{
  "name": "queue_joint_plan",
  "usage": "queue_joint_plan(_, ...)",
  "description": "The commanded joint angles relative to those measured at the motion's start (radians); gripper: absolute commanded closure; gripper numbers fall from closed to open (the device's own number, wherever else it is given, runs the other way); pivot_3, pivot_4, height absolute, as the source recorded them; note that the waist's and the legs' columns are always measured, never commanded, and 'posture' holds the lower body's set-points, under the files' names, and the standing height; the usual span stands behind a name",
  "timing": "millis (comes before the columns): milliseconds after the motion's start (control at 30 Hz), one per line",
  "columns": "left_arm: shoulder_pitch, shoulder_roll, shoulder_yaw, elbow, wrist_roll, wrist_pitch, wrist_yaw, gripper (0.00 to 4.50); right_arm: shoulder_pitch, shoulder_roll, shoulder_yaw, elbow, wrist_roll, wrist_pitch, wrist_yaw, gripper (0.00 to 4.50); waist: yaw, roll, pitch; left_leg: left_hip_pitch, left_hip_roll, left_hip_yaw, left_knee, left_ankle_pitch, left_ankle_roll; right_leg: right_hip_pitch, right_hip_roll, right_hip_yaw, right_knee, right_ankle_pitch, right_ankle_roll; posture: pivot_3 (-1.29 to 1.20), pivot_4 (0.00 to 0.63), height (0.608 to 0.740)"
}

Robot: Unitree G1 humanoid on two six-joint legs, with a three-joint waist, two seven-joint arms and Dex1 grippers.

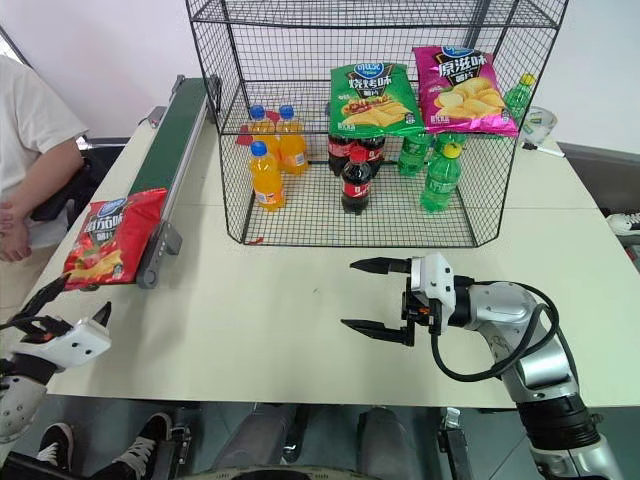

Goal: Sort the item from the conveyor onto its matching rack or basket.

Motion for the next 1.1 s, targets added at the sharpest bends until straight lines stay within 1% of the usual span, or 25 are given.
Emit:
queue_joint_plan(33,-0.019,0.004,0.005,-0.031,-0.008,0.013,0.013,0.05,-0.006,-0.007,-0.031,-0.004,0.003,-0.019,-0.004,0.00,0.000,0.000,0.000,0.000,0.000,0.000,0.000,0.000,0.000,0.000,0.000,0.000,0.000,0.000,0.000,0.00,0.150,0.740)
queue_joint_plan(200,-0.049,-0.001,-0.021,-0.030,-0.009,0.022,-0.001,0.05,-0.017,-0.002,-0.028,0.002,-0.002,-0.021,-0.010,0.00,0.000,0.000,0.000,0.000,0.000,0.000,0.000,0.000,0.000,0.000,0.000,0.000,0.001,0.000,0.000,0.00,0.150,0.740)
queue_joint_plan(233,-0.052,-0.005,-0.021,-0.027,-0.035,0.022,-0.016,0.30,-0.020,-0.001,-0.029,0.008,-0.007,-0.027,-0.013,0.00,-0.001,0.000,0.000,0.000,0.000,0.000,0.000,0.000,0.000,0.000,0.000,0.000,0.001,0.000,0.000,0.00,0.150,0.740)
queue_joint_plan(300,-0.049,-0.009,-0.011,-0.030,-0.072,0.022,-0.029,0.88,-0.027,0.002,-0.039,0.014,-0.007,-0.028,-0.026,0.00,-0.001,0.000,0.000,0.000,0.000,0.000,0.000,0.000,0.000,0.000,0.000,0.000,0.001,0.000,0.000,0.00,0.150,0.740)
queue_joint_plan(467,-0.028,-0.005,0.007,-0.042,-0.054,0.022,-0.005,3.50,-0.017,-0.009,-0.049,0.017,-0.008,-0.032,-0.028,0.00,-0.001,0.000,0.000,0.000,0.000,0.000,0.000,0.001,0.000,-0.001,0.000,0.000,0.003,0.000,0.000,0.00,0.150,0.740)
queue_joint_plan(533,-0.026,-0.009,0.011,-0.047,-0.076,0.024,-0.015,4.41,-0.014,-0.009,-0.056,0.025,-0.014,-0.037,-0.033,0.00,-0.001,0.000,0.000,0.000,0.000,0.000,0.000,0.001,0.000,-0.001,0.000,0.000,0.003,0.000,0.000,0.00,0.150,0.740)
queue_joint_plan(733,-0.016,-0.017,0.031,-0.104,-0.096,0.043,-0.023,4.41,-0.010,0.001,-0.047,0.019,-0.021,-0.038,-0.045,0.00,-0.001,0.000,0.000,0.000,0.000,0.000,0.000,0.001,0.000,-0.001,-0.001,0.000,0.004,0.000,0.000,0.00,0.150,0.740)
queue_joint_plan(867,0.026,-0.040,0.052,-0.181,-0.101,0.060,-0.030,4.41,-0.012,0.004,-0.046,0.024,-0.023,-0.041,-0.049,0.00,-0.002,0.000,0.000,0.000,0.000,0.000,0.000,0.001,0.000,-0.001,-0.001,0.001,0.004,0.000,0.000,0.00,0.150,0.740)
queue_joint_plan(1000,0.071,-0.070,0.099,-0.327,-0.108,0.101,-0.049,4.41,-0.026,0.002,-0.055,0.045,-0.026,-0.045,-0.053,0.00,-0.001,0.000,0.000,0.000,0.000,0.000,0.000,0.001,-0.001,-0.001,0.000,0.001,0.004,0.000,0.000,0.00,0.150,0.740)
queue_joint_plan(1100,0.071,-0.085,0.139,-0.492,-0.125,0.156,-0.097,4.41,-0.031,-0.006,-0.084,0.061,-0.018,-0.042,-0.059,0.00,0.003,0.000,0.000,0.000,0.000,0.000,0.001,0.001,-0.001,-0.001,0.000,0.001,0.004,0.000,0.000,0.00,0.150,0.740)
